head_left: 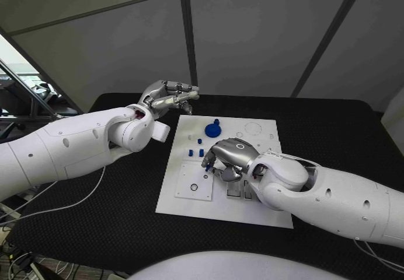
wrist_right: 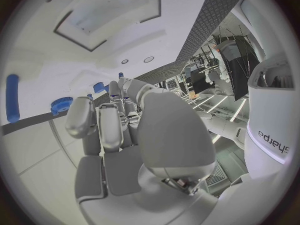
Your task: Assemble the parts on the task board
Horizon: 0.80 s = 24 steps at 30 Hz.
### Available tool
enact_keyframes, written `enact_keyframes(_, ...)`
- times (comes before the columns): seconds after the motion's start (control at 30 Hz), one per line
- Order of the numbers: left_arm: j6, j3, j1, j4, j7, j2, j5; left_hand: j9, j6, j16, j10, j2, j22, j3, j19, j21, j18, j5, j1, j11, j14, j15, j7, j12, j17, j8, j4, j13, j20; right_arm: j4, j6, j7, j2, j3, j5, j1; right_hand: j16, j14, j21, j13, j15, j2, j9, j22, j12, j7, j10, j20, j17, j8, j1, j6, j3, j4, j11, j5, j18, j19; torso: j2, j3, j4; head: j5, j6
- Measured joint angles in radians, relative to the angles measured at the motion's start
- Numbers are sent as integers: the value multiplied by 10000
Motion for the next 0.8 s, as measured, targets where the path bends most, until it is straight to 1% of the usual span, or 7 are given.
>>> enact_keyframes(0.1, 11, -1, 0, -5, -10, 24, 0, 0, 0, 0, 0, 0, 0, 0, 0, 0, 0, 0, 0, 0, 0, 0, 0, 0, 0, 0, 0, 0, 0, -98, 86, 43, 92, -20, -19, -37, 0, 0, 0, 0, 0, 0, -1, 0, 0, 0, 0, 0, 0, -1, 0, 0, 0, 0, 0, 0, 0, 0, -1, 1, -1, 34, -29)
enact_keyframes(0.3, 19, -3, 0, -17, -40, 23, 1, 0, -37, 0, 0, 0, -15, 0, 0, -39, 1, 0, 0, 0, 0, 0, 37, 40, -12, 0, 0, 0, 0, -174, 257, 107, 166, -110, -56, -69, 0, 0, 0, 2, 0, -39, -4, -1, 1, -1, -1, 0, 0, -4, -39, -1, 0, 0, 0, 0, 1, 0, -1, -3, -6, 81, -83)
enact_keyframes(0.8, 23, -4, 1, -32, -83, 12, 2, 1, -37, 0, 1, 0, -14, -27, 0, -39, 0, 0, 0, 0, 0, 0, 37, 40, -11, 0, -27, 0, 0, -204, 533, 132, 203, -136, -178, -81, 39, 0, 0, -7, 0, -9, 0, 7, -35, -5, -1, 0, 1, -9, -68, -5, -1, 1, 0, -1, 1, 0, -8, -9, -7, 159, -151)
